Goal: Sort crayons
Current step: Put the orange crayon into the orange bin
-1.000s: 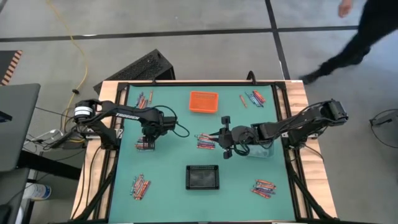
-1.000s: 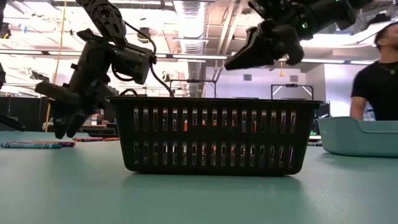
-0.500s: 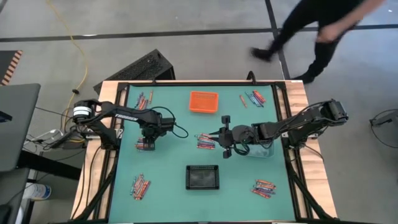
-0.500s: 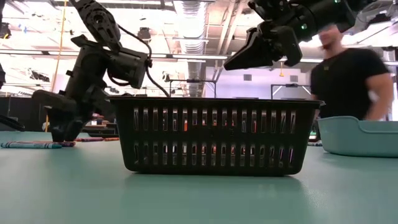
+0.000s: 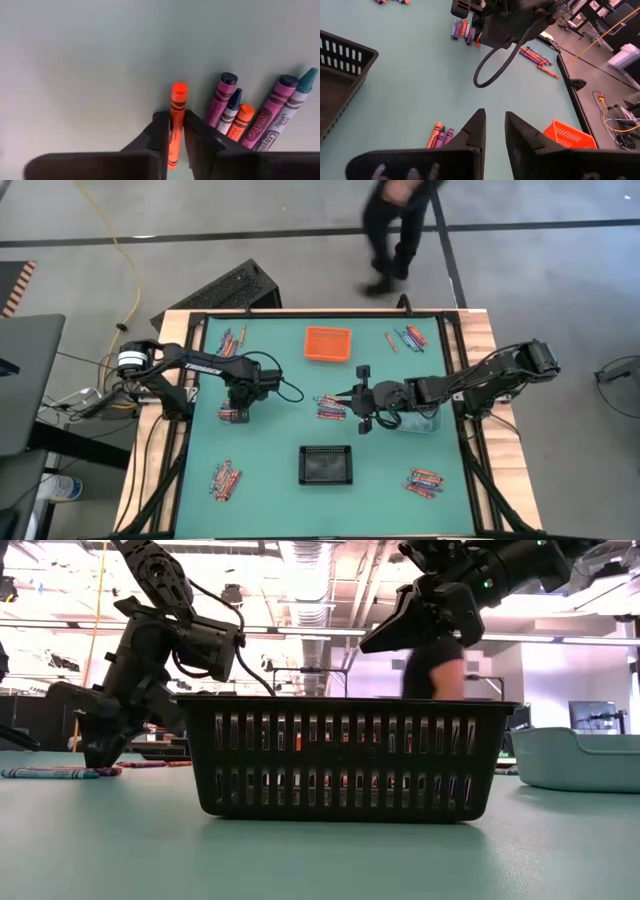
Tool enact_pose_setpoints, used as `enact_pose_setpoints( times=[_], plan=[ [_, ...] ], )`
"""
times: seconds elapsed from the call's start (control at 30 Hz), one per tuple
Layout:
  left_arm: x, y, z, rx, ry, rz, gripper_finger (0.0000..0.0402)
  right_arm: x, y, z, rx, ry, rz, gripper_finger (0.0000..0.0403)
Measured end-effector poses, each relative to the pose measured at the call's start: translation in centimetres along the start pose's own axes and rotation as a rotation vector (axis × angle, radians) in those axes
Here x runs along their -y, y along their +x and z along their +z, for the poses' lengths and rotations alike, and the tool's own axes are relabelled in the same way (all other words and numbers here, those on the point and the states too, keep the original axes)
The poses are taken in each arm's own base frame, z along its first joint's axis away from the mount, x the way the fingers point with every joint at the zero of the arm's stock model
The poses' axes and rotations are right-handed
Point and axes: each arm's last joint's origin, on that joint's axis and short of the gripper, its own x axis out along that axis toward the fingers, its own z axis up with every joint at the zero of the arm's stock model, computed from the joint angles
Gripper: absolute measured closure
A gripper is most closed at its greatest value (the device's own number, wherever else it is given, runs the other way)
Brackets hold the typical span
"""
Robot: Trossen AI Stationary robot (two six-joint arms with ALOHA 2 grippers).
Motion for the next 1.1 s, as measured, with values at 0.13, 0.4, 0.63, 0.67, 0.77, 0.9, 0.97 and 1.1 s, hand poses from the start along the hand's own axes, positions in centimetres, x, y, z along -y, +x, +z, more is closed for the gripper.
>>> enact_pose_setpoints(
  times=[0.13,0.4,0.63,0.67,0.77,0.9,0.97,1.1],
  plan=[
    [0.0,-0.1,0.0,0.011,0.005,0.003,0.0393,0.0,0.0,0.0,-0.002,0.0,0.001,0.033],
    [-0.4,-3.0,0.8,0.115,0.049,0.044,0.0386,0.0,0.0,0.0,-0.003,0.001,0.001,0.033],
    [-1.9,-8.5,4.5,0.493,0.058,0.181,0.0385,0.0,0.0,0.0,-0.002,0.001,0.001,0.033],
    [-2.3,-9.3,5.1,0.556,0.069,0.201,0.0384,0.0,0.0,0.0,-0.002,0.001,0.001,0.033],
    [-3.3,-11.9,6.7,0.742,0.143,0.293,0.0384,0.0,0.0,0.0,-0.002,0.001,0.001,0.033],
    [-5.1,-14.9,7.8,0.939,0.179,0.413,0.0384,0.0,0.0,0.0,-0.002,0.001,0.001,0.033],
    [-6.2,-16.0,8.0,1.017,0.184,0.418,0.0384,0.0,0.0,0.0,-0.003,0.0,0.002,0.033],
    [-8.6,-16.4,8.9,1.082,0.173,0.362,0.0384,0.0,0.0,0.0,-0.005,-0.003,0.002,0.033]
  ],
)
